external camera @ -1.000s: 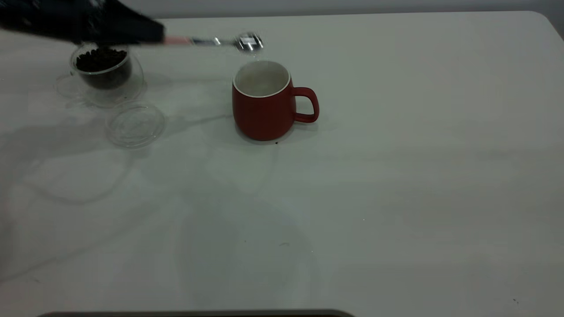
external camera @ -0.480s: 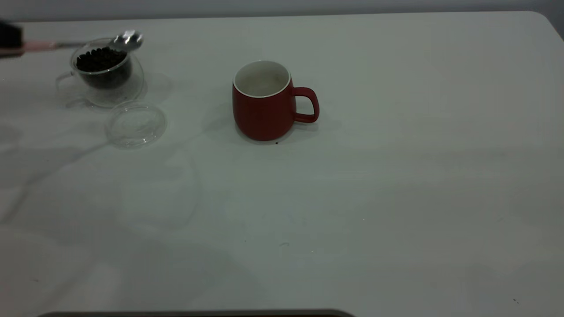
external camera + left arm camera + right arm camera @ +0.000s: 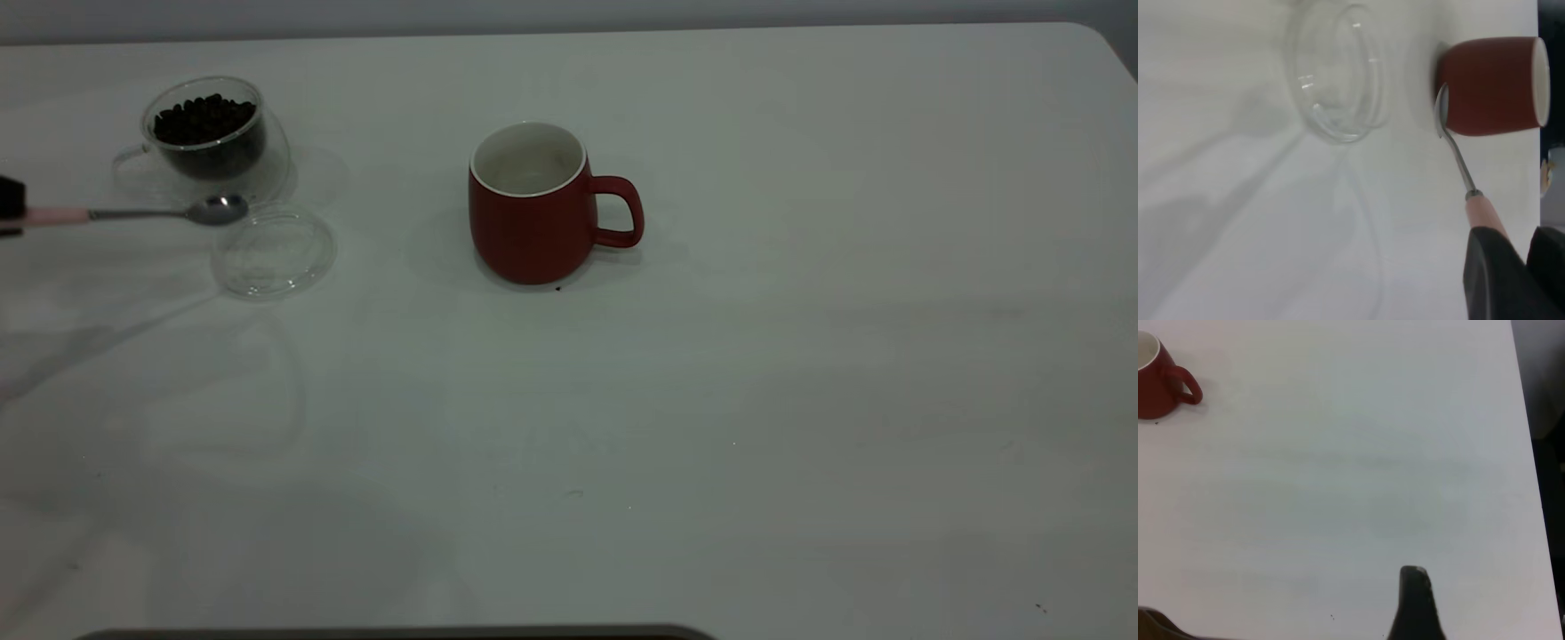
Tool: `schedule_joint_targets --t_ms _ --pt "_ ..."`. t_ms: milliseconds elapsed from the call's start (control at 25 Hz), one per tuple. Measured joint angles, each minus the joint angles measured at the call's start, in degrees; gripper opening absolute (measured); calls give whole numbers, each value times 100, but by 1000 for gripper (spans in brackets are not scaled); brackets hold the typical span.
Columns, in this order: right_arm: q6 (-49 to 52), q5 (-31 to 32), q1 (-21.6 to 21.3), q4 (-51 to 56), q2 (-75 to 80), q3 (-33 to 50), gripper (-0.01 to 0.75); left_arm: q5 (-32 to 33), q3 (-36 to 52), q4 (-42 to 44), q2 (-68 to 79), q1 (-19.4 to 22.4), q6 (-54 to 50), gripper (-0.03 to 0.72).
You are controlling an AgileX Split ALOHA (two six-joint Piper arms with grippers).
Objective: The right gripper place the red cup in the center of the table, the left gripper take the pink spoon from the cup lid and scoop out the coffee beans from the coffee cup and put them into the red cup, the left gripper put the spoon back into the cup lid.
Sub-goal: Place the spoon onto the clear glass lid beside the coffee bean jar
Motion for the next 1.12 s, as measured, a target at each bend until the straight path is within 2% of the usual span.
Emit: schedule_joint_targets --t_ms 240,400,880,1120 --pt "0 0 0 0 0 0 591 -242 -19 -734 534 0 482 124" --pt "0 0 0 0 0 0 591 -260 -153 -904 835 -37 588 124" --pt "0 0 0 0 0 0 591 -332 -417 -1369 1333 -622 526 124" --pt "0 0 0 5 0 0 591 -338 -463 -1427 1391 -762 526 124"
